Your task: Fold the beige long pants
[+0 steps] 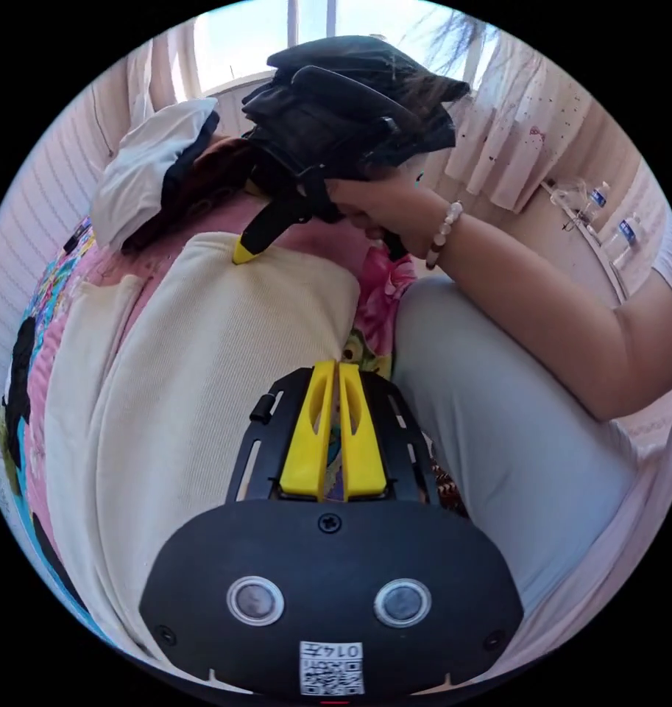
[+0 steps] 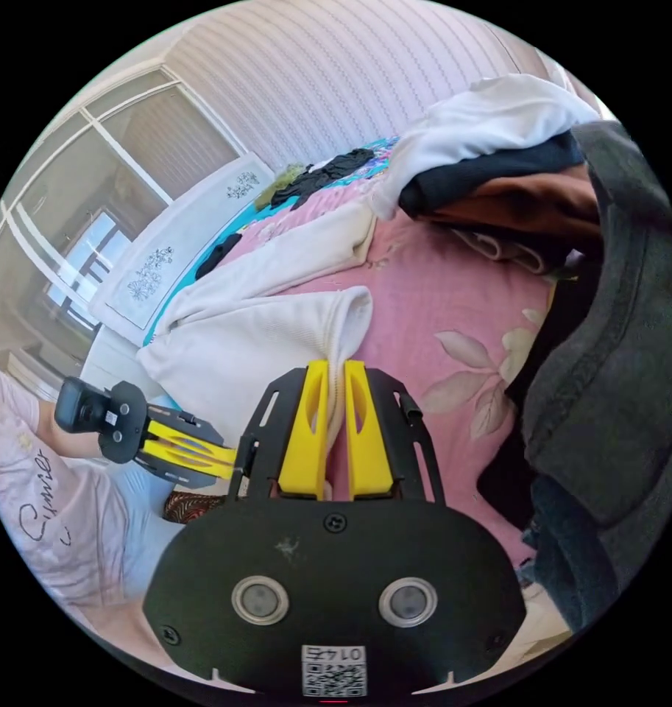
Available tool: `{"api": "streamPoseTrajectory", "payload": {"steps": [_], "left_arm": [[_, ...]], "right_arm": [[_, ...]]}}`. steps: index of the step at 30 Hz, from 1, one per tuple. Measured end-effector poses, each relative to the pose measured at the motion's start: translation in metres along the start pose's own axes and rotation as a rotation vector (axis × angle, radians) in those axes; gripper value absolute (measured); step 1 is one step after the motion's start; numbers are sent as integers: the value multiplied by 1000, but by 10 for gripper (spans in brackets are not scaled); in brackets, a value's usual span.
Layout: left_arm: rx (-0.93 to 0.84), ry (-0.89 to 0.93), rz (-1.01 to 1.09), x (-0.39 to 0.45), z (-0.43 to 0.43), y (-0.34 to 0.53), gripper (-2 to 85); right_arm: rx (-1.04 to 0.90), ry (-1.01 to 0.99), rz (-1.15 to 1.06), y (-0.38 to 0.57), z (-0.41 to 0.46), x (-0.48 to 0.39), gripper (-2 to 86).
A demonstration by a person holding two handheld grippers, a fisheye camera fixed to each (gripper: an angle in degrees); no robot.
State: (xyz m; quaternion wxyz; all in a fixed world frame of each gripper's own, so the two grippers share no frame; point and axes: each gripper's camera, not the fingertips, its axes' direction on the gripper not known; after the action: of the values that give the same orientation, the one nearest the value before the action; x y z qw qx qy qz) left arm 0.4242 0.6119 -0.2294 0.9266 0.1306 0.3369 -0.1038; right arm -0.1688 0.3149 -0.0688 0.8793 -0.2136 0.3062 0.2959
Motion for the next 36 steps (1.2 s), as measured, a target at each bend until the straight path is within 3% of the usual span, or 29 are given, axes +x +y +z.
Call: {"api": "streamPoseTrajectory", "payload": {"steps": [7,10,14,16,21,26,29,34,36], "left_arm": [[192,73,-135,-29,-76,80,-8],[245,73,-235,-47,-126,145,-9],[365,84,-535,-81,-191,285,-9],[433,23,-662,-90,-223,355,-9],[526,-364,-1047,-99,-317,561,-3],[650,-611,-1404,-90,-376,725,15],[618,-721,-1602,-89,-396,797,3],[650,-833,-1702,-90,-421,873,55],[665,-861,-1702,-96,-428,897,99]], "right_arm": [[-120,62,28,-27,27,-55,49],[-110,38,88,-36,28,-75,59],[-38,200,106,-44,8,-132,69],[-12,242,55,-53,1,-167,74],[-138,223,-177,-120,37,-270,85],[-235,9,-584,-242,153,-435,107],[-294,-88,-794,-302,236,-540,108],[-404,-321,-909,-376,362,-689,134],[-441,-311,-925,-391,405,-735,165]]}}
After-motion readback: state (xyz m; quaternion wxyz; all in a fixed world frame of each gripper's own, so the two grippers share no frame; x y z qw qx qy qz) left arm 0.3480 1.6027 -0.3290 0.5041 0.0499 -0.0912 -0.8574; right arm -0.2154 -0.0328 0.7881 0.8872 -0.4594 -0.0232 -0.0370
